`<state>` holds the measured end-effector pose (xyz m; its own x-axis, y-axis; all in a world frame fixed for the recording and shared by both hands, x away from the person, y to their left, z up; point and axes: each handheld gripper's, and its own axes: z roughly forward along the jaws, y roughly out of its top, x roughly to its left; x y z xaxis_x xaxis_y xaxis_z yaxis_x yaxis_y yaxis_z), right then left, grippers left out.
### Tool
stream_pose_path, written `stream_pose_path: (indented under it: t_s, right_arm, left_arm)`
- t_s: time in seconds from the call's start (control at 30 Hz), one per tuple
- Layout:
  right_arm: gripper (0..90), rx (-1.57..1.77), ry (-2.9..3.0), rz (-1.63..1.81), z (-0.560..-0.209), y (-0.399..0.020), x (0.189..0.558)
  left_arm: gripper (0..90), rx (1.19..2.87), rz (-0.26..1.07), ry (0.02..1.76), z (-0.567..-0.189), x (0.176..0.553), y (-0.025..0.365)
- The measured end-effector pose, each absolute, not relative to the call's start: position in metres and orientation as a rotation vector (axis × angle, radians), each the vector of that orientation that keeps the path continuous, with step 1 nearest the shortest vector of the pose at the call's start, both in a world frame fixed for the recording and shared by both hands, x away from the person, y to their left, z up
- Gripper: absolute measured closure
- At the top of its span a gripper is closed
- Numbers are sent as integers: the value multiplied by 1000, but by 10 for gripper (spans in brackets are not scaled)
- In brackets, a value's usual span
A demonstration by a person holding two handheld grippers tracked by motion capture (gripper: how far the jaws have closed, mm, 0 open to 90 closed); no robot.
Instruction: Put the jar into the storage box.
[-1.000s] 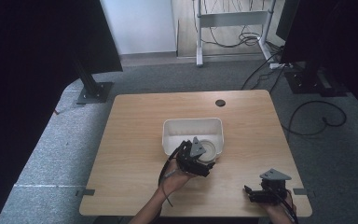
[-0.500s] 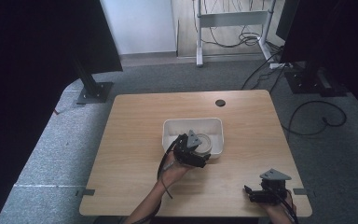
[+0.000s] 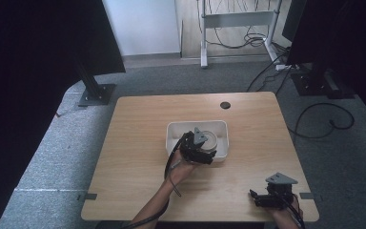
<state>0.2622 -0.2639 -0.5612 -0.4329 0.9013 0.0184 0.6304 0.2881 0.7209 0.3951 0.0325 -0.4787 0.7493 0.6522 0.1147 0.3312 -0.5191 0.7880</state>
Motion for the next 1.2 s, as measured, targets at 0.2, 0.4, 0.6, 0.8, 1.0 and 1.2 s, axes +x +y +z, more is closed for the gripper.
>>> stream_pose_path:
  t_s: [0.2, 0.4, 0.6, 0.8, 1.0, 1.2]
  right_arm:
    - [29, 1377, 2170, 939, -561, -264, 262]
    - [29, 1377, 2170, 939, -561, -264, 262]
    - [29, 1377, 2170, 939, -561, -264, 262]
    - [29, 1376, 2170, 939, -561, -264, 262]
    - [29, 1377, 2170, 939, -561, -264, 262]
    - [29, 1376, 2170, 939, -561, -264, 262]
  left_arm:
    - [103, 2145, 537, 769, -485, 398, 27]
    - [102, 2130, 565, 823, -494, 405, 23]
    - [102, 2117, 585, 880, -503, 411, 23]
    - [102, 2124, 597, 915, -513, 412, 20]
    - [102, 2132, 605, 940, -521, 414, 18]
    - [102, 2120, 584, 965, -523, 417, 19]
